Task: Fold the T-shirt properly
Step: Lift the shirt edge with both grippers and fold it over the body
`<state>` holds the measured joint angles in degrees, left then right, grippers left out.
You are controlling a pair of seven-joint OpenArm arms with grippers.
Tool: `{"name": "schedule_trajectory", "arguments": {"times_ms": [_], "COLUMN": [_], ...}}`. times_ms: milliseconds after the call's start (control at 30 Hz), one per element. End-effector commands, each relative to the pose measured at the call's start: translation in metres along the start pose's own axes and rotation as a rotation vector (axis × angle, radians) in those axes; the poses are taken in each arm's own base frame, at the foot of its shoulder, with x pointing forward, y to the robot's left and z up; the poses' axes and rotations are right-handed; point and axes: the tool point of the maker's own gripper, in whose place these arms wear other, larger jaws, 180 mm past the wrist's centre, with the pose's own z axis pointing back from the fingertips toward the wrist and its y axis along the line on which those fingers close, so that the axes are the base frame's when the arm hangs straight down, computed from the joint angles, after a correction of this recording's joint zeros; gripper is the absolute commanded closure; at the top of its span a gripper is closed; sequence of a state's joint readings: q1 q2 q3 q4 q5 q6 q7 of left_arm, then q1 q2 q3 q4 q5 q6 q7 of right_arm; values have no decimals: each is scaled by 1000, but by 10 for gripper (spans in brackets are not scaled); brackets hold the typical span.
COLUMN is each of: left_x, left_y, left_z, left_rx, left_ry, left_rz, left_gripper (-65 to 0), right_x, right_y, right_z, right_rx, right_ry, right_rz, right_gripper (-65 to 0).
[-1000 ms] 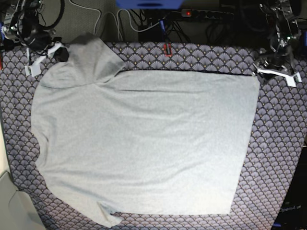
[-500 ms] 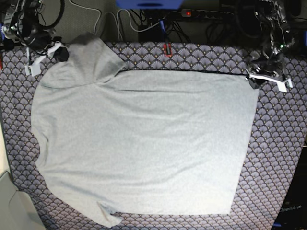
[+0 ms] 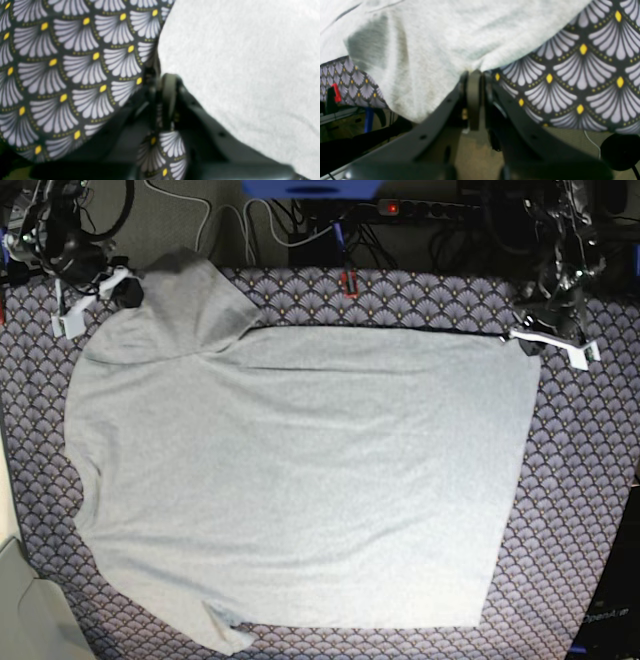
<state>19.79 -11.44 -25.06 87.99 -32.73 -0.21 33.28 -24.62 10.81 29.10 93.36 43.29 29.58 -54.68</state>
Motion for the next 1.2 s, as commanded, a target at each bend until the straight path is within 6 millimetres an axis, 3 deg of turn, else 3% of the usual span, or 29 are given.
{"name": "schedule_trajectory", "arguments": {"times_ms": [0, 233, 433, 800, 967, 1167], "left_x": [-2, 2, 10, 22, 25, 31], "left_y": [1, 2, -4, 34, 31, 20], "left_z": [2, 9, 29, 62, 75, 86], "left_rx": [-1, -2, -21, 65, 59, 39], "left_ry": [20, 9, -21, -52, -67, -89], "left_rz": [-8, -32, -84, -118, -146, -174], "left_gripper": [-5, -5, -5, -5, -5, -5], "right_x": [13, 25, 38, 20, 7, 13], "right_y": [0, -5, 15, 4, 6, 19], "right_z": [6, 14, 34, 64, 68, 79], "right_rx": [4, -15, -15, -64, -44, -44], "right_ry": [-37, -50, -91, -98, -72, -85], "right_rz": [33, 82, 181, 204, 243, 309], "right_gripper": [0, 0, 0, 0, 0, 0]}}
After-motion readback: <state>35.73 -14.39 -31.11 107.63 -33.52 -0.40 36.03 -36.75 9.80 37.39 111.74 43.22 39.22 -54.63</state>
